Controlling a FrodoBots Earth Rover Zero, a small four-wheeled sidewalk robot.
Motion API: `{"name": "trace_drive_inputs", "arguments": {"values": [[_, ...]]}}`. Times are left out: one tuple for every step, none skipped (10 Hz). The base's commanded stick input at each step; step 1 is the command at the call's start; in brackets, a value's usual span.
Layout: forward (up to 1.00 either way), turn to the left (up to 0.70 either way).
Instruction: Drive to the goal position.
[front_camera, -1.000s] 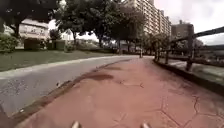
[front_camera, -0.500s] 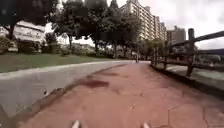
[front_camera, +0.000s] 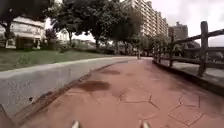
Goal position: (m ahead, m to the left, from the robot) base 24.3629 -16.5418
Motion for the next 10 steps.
{"name": "trace_drive_inputs", "arguments": {"values": [[0.7,-0.35],[0.7,-0.35],[0.7,-0.35],[0.7,-0.35],[0.7,-0.35],[0.7,-0.35],[0.7,-0.35],[0.7,-0.35],[0.7,-0.35],[0.7,0.0]]}}
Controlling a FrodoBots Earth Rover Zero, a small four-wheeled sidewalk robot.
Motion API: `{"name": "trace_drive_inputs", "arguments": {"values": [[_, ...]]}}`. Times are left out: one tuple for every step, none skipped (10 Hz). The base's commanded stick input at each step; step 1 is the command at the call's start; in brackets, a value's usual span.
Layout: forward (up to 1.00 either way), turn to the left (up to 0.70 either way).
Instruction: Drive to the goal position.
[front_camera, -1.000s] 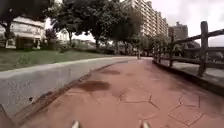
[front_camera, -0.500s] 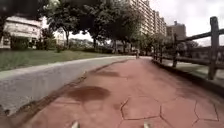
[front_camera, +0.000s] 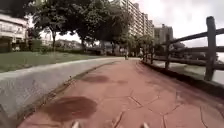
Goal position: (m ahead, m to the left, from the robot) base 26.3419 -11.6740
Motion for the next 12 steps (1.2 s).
{"name": "trace_drive_inputs", "arguments": {"values": [[0.7,0.0],[0.7,0.0],[0.7,0.0],[0.7,0.0],[0.7,0.0],[0.7,0.0],[0.7,0.0],[0.7,0.0],[0.7,0.0],[0.7,0.0],[0.7,0.0],[0.7,0.0]]}}
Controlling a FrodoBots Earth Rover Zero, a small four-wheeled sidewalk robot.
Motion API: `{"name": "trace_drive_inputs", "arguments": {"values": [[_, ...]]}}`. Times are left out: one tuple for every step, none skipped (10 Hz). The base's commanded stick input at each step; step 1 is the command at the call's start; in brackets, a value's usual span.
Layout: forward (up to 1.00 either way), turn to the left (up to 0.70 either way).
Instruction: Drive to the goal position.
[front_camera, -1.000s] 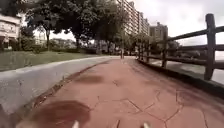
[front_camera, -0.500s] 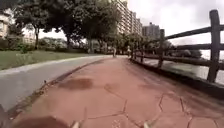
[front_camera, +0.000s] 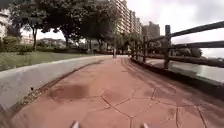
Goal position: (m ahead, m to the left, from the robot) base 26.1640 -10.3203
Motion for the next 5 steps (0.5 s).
{"name": "trace_drive_inputs", "arguments": {"values": [[0.7,0.0],[0.7,0.0],[0.7,0.0],[0.7,0.0],[0.7,0.0]]}}
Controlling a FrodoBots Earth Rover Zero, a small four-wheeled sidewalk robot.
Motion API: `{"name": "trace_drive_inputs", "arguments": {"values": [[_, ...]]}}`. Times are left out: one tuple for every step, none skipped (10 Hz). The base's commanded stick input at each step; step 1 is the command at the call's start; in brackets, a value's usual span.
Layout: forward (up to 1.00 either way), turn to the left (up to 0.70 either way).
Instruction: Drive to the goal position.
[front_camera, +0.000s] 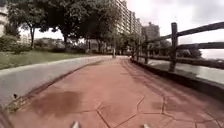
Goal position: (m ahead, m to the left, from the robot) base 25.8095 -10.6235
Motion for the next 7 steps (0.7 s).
{"name": "trace_drive_inputs", "arguments": {"values": [[0.7,0.0],[0.7,0.0],[0.7,0.0],[0.7,0.0],[0.7,0.0],[0.7,0.0],[0.7,0.0]]}}
